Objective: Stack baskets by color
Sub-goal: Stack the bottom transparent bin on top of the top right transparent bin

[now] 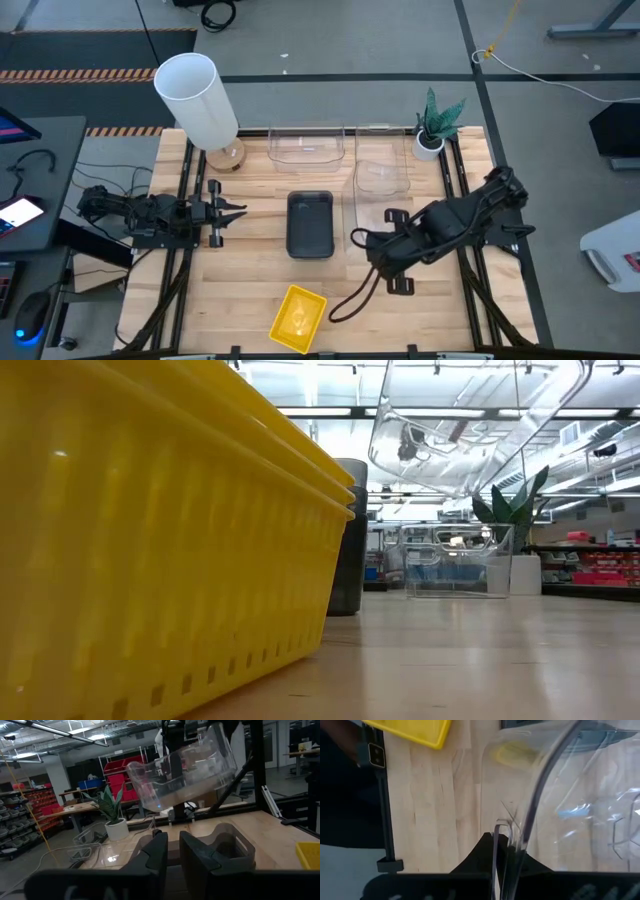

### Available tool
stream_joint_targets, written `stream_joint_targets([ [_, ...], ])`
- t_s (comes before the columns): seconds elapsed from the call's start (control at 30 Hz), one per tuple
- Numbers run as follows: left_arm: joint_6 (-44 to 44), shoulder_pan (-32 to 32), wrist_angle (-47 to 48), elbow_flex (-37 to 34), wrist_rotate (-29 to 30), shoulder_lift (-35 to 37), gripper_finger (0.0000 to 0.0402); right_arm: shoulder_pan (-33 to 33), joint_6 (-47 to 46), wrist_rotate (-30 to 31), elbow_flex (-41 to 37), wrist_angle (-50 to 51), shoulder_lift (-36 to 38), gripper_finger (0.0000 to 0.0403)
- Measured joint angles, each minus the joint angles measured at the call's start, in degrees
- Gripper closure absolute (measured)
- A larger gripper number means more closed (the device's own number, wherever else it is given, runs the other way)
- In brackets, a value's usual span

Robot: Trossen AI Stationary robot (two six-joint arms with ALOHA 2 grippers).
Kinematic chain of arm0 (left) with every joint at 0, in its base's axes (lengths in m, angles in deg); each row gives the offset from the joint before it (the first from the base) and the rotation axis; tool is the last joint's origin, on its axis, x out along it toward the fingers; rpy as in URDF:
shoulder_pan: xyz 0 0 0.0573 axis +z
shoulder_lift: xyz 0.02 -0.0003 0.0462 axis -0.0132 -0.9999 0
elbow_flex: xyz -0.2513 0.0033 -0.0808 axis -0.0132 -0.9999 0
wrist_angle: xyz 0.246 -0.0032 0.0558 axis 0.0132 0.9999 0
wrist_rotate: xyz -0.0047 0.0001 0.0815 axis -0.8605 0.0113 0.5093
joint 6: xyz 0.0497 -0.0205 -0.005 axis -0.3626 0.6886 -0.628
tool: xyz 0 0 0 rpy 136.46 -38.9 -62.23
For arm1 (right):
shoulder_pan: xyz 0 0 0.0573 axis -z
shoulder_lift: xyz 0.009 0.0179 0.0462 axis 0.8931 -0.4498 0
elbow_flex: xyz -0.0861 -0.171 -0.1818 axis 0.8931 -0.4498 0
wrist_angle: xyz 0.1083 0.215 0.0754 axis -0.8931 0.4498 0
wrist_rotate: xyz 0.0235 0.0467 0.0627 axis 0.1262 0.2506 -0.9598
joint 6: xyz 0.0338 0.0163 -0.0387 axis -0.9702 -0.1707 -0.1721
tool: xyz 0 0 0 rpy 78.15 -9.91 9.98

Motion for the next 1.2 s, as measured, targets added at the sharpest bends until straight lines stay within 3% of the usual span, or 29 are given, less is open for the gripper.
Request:
stream_joint_targets([
  [0.43,0.0,0.0,0.0,0.0,0.0,0.0,0.0341,1.17,2.86,2.39,0.04,-0.04,1.85,0.0396],
  [0.87,0.0,0.0,0.0,0.0,0.0,0.0,0.0344,7.04,12.14,5.45,-0.13,-0.07,1.94,0.0396],
  [1.2,0.0,0.0,0.0,0.0,0.0,0.0,0.0345,12.89,18.8,7.1,-4.53,-0.14,2.12,0.0396],
])
